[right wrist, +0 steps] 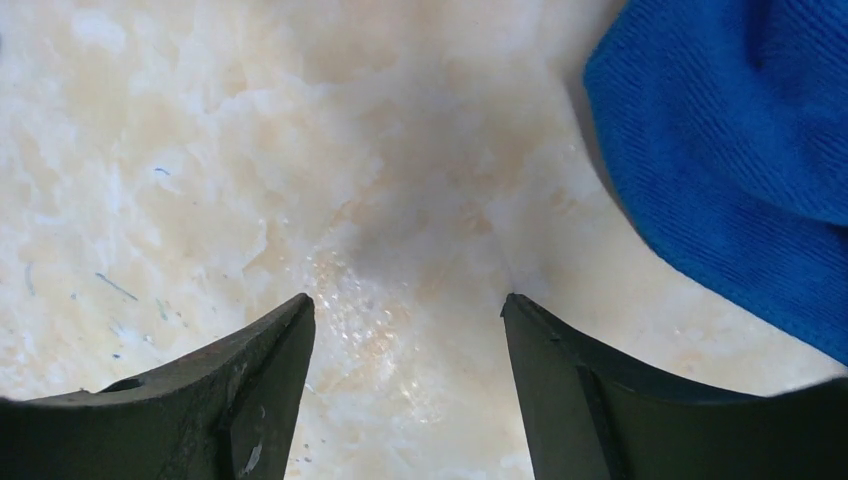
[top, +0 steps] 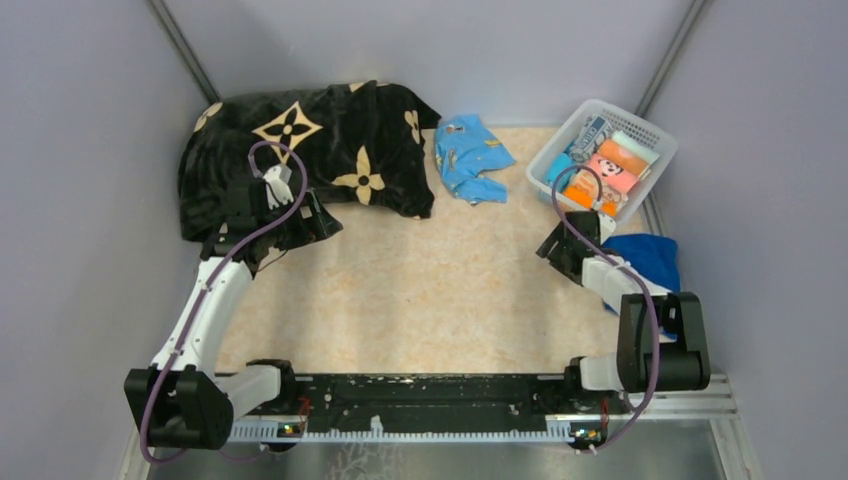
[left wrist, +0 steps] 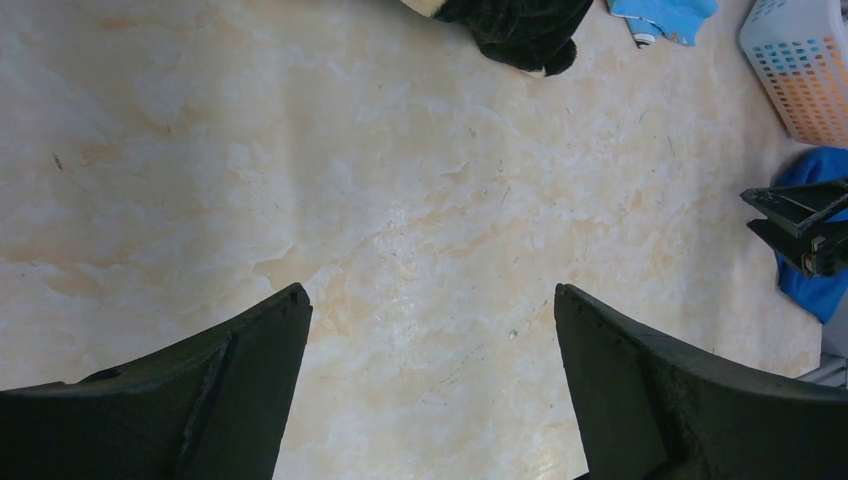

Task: Roll the towels
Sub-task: Move the towel to the center of the board.

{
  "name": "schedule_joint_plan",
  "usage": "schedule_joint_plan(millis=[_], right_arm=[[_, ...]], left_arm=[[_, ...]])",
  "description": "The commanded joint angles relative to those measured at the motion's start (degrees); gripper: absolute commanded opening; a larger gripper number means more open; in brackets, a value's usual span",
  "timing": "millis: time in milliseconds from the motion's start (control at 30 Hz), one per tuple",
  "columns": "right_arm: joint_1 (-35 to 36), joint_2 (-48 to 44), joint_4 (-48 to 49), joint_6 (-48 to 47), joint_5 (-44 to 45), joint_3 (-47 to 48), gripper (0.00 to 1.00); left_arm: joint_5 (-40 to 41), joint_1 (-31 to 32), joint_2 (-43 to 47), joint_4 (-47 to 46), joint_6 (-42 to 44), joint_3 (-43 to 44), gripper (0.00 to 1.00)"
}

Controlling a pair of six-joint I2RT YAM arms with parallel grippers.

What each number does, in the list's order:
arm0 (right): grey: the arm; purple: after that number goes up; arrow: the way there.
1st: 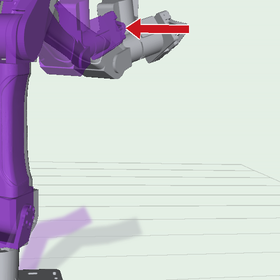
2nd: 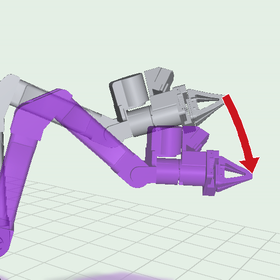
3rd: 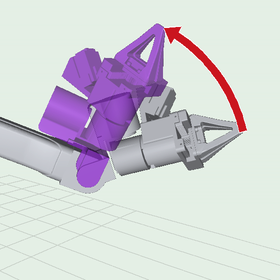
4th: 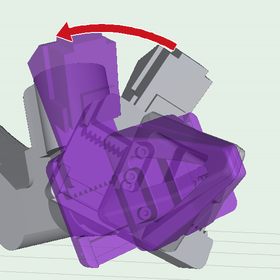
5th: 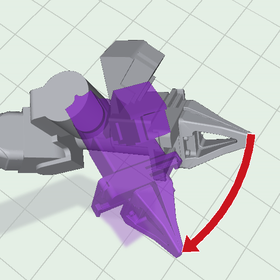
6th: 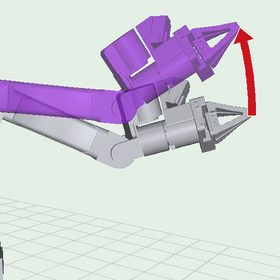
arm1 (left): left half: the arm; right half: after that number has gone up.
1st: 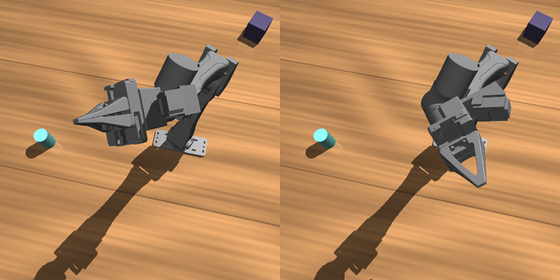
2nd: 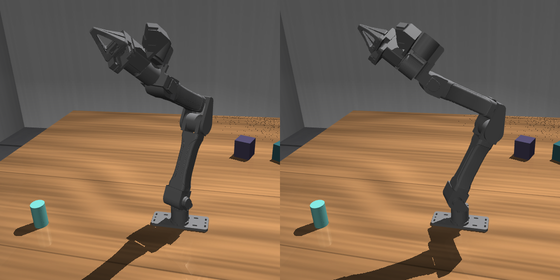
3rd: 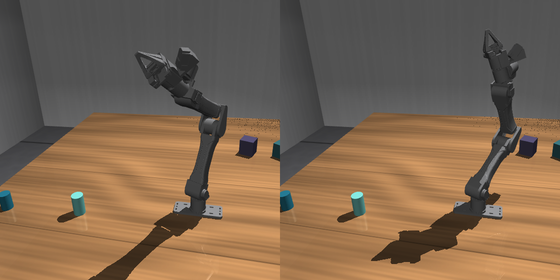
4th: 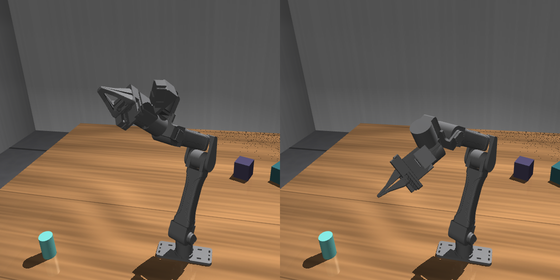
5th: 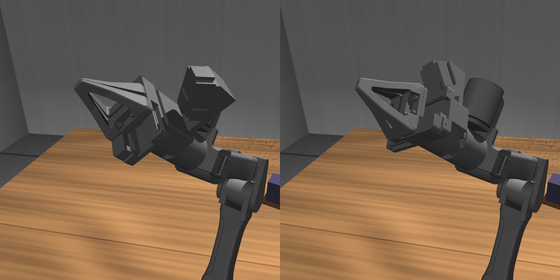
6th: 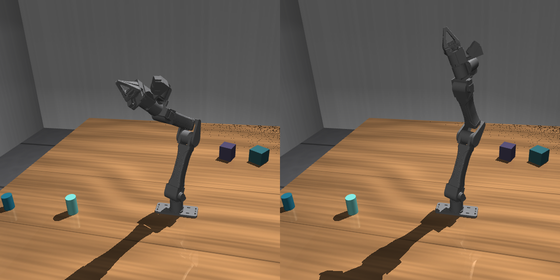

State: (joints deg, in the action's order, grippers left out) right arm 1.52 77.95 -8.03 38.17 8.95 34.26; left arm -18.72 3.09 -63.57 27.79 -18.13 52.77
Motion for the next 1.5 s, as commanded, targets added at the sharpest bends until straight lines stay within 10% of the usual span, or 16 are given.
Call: schedule_joint_plan(millis=[0, 433, 900, 1100, 1467], right_arm=[[0.47, -2.83, -10.11, -1.06, 6.29, 0.25, 0.7], [-15.16, -4.05, -12.23, -4.85, 13.39, 1.49, 0.66], [-14.72, 6.52, -12.72, -10.24, -3.08, 3.36, 0.0], [-4.78, 4.18, -17.37, -8.34, -7.24, 4.0, 0.0], [34.28, 7.94, -9.22, 9.8, -4.67, 19.13, 0.0]], left_arm=[[-1.16, -0.45, 0.58, -1.78, 0.64, -0.62, 0.96], [-1.47, -0.37, 0.98, -1.87, 0.73, -0.65, 0.97], [-2.28, -0.42, 1.28, -2.01, 0.82, -0.65, 0.97], [-2.38, -0.49, 1.26, -2.08, 0.82, -0.74, 0.97], [-6.86, -0.43, 0.52, -3.39, 1.11, -1.77, 0.97]])
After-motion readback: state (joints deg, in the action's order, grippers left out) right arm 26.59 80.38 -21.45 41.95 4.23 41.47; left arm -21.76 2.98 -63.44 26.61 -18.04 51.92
